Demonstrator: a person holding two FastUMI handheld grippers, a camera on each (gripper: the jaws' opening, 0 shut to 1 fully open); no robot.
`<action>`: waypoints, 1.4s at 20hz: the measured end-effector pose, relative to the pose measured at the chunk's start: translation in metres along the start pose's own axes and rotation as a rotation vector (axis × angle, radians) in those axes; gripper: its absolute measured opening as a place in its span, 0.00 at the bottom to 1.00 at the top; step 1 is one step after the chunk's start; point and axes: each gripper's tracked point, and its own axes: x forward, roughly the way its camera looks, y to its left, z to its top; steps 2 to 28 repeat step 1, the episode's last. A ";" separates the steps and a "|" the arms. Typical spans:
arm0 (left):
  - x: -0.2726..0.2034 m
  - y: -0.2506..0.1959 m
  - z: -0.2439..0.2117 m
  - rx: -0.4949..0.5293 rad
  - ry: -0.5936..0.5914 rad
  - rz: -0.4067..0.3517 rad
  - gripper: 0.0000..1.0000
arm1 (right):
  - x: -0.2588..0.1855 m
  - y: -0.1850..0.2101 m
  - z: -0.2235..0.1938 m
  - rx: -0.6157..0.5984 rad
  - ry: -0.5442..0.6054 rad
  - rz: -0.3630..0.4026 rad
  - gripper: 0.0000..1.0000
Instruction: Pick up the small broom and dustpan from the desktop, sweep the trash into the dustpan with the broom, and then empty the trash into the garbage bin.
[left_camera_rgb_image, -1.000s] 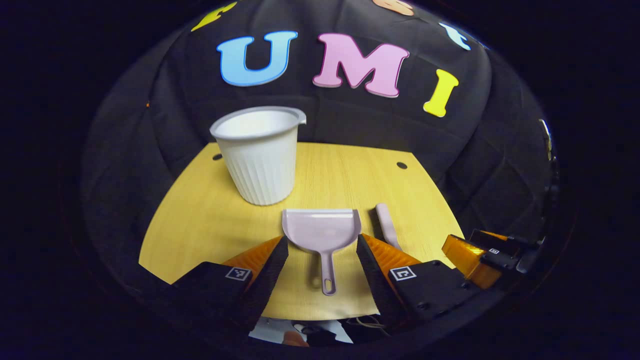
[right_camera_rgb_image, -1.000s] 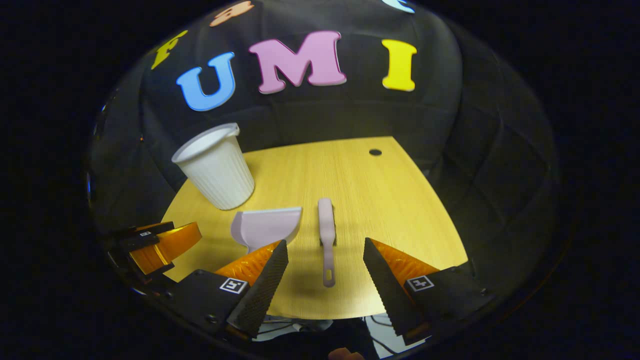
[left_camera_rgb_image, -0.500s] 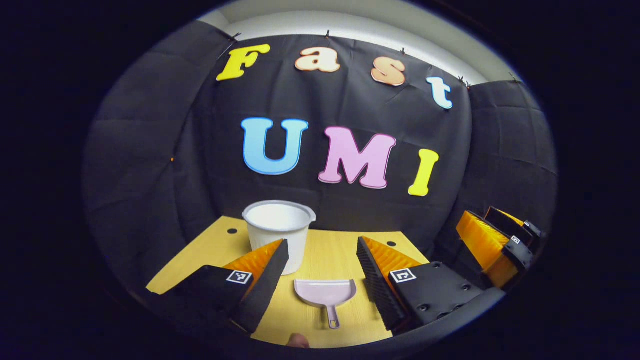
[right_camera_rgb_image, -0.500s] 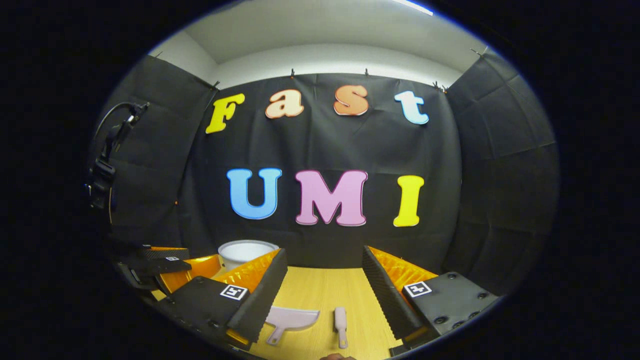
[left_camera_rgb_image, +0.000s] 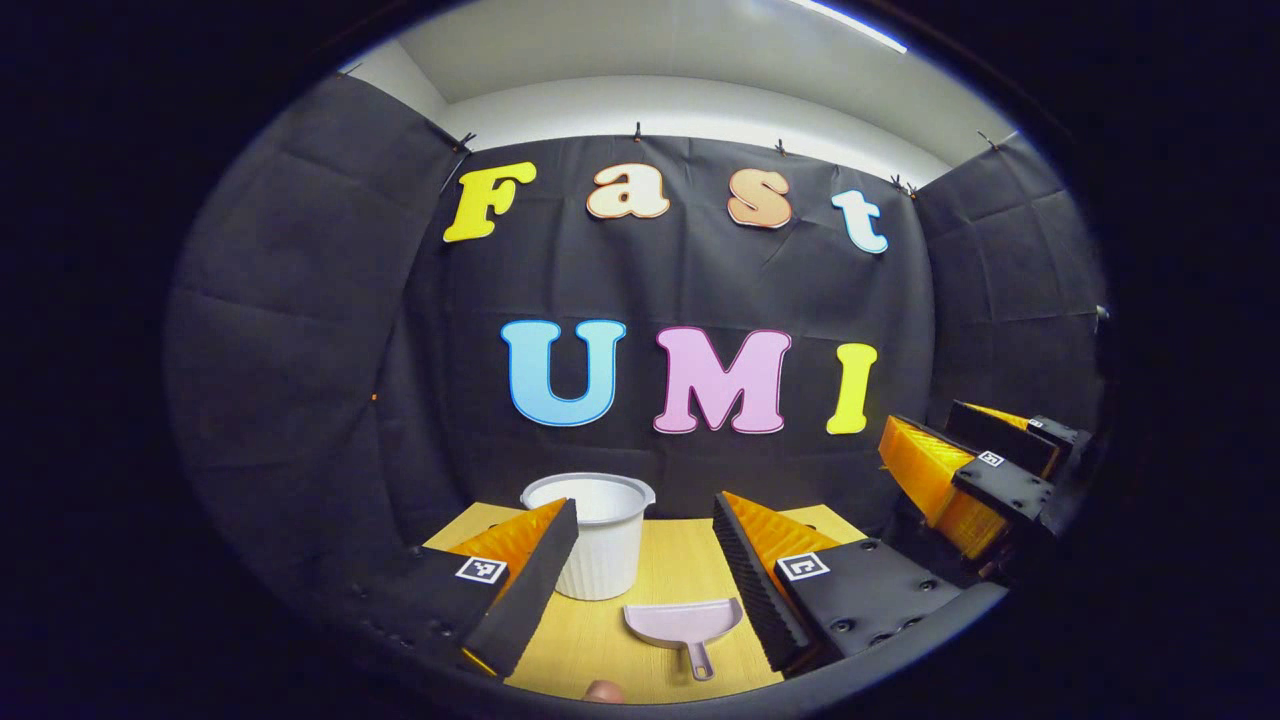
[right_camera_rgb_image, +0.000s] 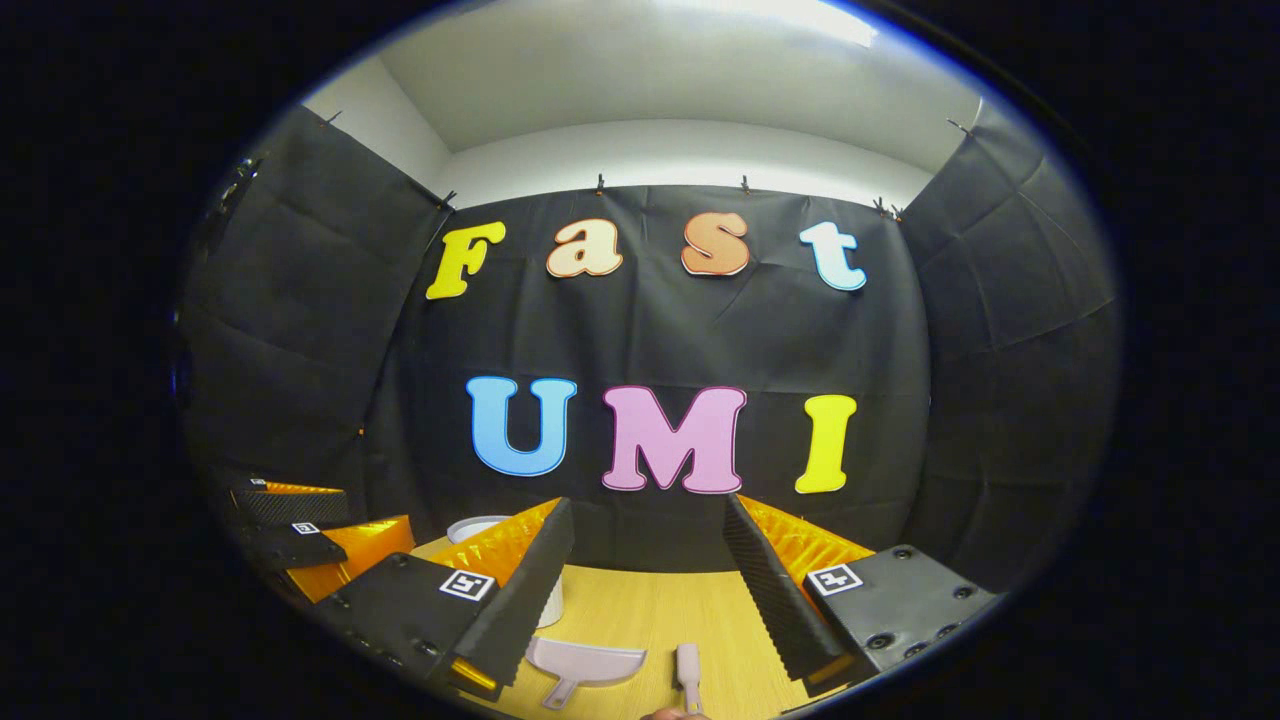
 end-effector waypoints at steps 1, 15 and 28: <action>-0.003 0.001 0.000 -0.005 0.002 0.005 0.82 | 0.000 0.000 -0.001 0.004 0.005 0.007 0.90; -0.003 0.001 0.000 -0.005 0.002 0.005 0.82 | 0.000 0.000 -0.001 0.004 0.005 0.007 0.90; -0.003 0.001 0.000 -0.005 0.002 0.005 0.82 | 0.000 0.000 -0.001 0.004 0.005 0.007 0.90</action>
